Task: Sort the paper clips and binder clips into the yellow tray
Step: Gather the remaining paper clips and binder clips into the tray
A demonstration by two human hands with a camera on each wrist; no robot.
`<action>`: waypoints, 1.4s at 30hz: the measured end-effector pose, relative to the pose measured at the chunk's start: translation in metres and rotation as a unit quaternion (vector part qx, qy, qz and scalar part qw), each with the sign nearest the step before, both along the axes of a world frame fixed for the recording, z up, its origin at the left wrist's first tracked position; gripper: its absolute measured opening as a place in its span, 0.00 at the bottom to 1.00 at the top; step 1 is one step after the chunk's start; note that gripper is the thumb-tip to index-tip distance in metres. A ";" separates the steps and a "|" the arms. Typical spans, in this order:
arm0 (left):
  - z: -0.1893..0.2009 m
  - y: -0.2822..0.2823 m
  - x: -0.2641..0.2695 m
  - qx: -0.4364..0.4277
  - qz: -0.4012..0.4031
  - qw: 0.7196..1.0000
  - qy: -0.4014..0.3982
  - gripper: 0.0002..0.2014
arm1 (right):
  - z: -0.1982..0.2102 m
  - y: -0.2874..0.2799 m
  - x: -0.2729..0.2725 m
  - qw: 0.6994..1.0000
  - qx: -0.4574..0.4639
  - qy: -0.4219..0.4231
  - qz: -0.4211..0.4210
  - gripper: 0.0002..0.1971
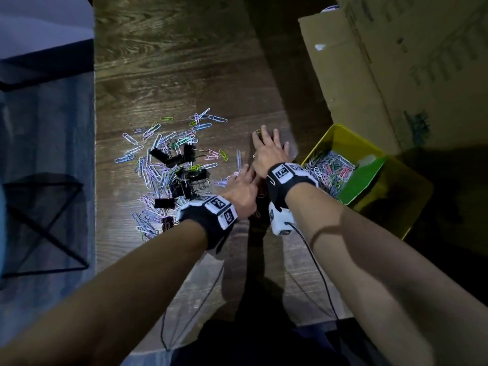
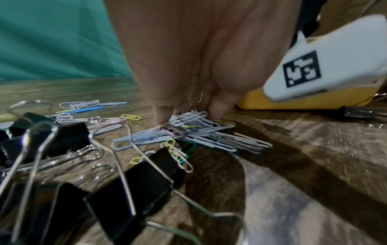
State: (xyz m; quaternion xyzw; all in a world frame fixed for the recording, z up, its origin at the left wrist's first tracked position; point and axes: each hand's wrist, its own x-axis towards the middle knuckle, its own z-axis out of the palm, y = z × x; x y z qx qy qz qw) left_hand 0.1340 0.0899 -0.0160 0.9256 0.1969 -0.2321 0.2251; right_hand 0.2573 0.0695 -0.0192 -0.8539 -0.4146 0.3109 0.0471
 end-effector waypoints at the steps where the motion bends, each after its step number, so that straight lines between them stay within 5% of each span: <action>1: 0.004 0.003 -0.003 -0.010 -0.001 1.000 -0.023 0.33 | -0.002 -0.006 -0.002 1.000 0.005 -0.010 0.007 0.34; 5: 0.015 0.032 -0.005 0.050 0.058 0.991 -0.108 0.33 | -0.001 -0.035 -0.018 0.998 0.059 -0.030 0.008 0.33; 11: 0.002 0.031 -0.003 0.044 0.015 0.998 0.045 0.34 | 0.000 -0.083 -0.053 0.995 0.095 0.010 0.031 0.33; 17: -0.003 -0.021 -0.019 0.004 -0.032 0.999 0.035 0.35 | 0.004 -0.114 -0.053 0.989 0.142 0.037 -0.005 0.30; 20: -0.005 -0.031 -0.028 -0.027 -0.053 0.998 -0.002 0.36 | 0.003 -0.122 -0.049 0.995 0.090 0.044 0.018 0.34; 24: -0.005 -0.029 -0.032 0.018 0.064 0.993 -0.095 0.32 | 0.001 -0.142 -0.060 0.995 0.067 0.031 0.068 0.40; 26: -0.011 -0.028 -0.032 0.026 0.087 0.995 -0.046 0.32 | 0.000 -0.149 -0.065 0.995 0.078 0.040 0.057 0.41; 30: -0.007 -0.042 -0.028 0.042 -0.015 0.999 0.029 0.38 | 0.004 -0.150 -0.065 0.996 0.078 0.051 0.010 0.45; 35: 0.008 -0.034 -0.034 0.065 0.058 0.988 -0.124 0.31 | 0.013 -0.146 -0.061 0.998 0.051 0.044 -0.007 0.49; 38: 0.009 -0.016 -0.035 0.076 0.117 0.988 -0.065 0.26 | 0.015 -0.142 -0.060 1.000 0.014 -0.011 -0.013 0.53; 42: 0.011 -0.025 -0.034 0.086 0.030 0.996 0.005 0.32 | 0.015 -0.137 -0.064 0.999 0.012 -0.026 -0.025 0.53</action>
